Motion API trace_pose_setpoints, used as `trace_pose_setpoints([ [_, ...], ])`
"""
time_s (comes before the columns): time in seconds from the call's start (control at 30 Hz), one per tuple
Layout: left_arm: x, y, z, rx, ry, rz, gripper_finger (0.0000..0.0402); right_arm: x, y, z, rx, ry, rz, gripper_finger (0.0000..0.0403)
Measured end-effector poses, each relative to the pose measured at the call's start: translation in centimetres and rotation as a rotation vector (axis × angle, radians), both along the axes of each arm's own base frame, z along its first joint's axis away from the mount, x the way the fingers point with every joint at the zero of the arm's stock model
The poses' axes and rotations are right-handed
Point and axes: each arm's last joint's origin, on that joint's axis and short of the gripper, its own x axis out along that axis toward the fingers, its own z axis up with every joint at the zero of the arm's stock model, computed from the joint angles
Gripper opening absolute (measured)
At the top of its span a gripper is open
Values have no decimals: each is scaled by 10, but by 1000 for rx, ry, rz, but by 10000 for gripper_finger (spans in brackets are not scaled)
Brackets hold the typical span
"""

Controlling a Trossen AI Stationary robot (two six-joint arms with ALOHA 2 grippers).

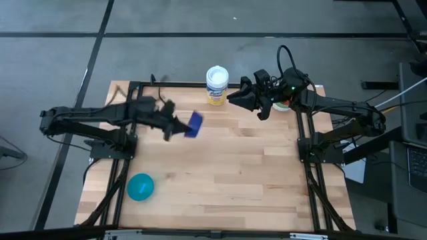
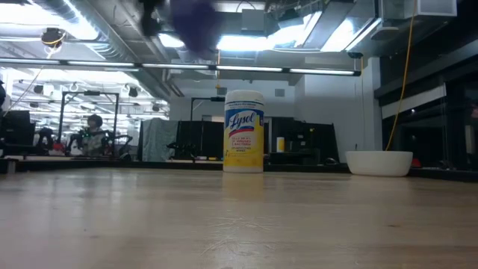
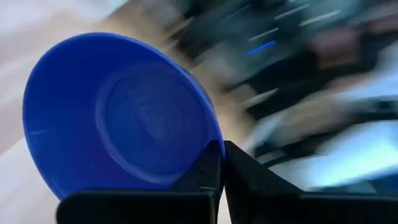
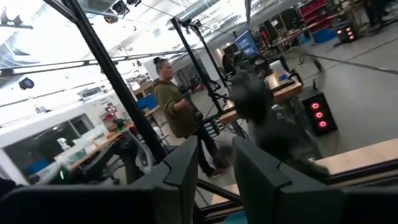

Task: Nest bowls inside each other
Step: Stack the dark blue bowl on top of the red bowl

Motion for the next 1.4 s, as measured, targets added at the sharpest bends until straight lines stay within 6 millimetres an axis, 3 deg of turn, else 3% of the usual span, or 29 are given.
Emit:
trace_pose_setpoints([
  [0.1,-4,5,40,33,-378,-129,2,-2,-4,0,-26,-1,42,111],
  [0.17,-7,7,53,41,-517,-189,2,-3,-6,0,-42,-7,64,119],
  [0.47,17,8,62,41,-794,-425,2,-9,-18,4,-118,-51,165,161],
  [0.63,42,11,85,95,-969,-584,2,-12,-22,7,-119,-73,197,175],
  [0.97,117,23,139,260,-1019,-841,2,-7,-18,14,-112,-191,284,165],
  [1.1,137,26,153,279,-1012,-914,2,-6,-14,17,-116,-232,347,159],
  [1.4,158,30,153,236,-983,-938,2,-13,-2,27,-152,-325,448,169],
])
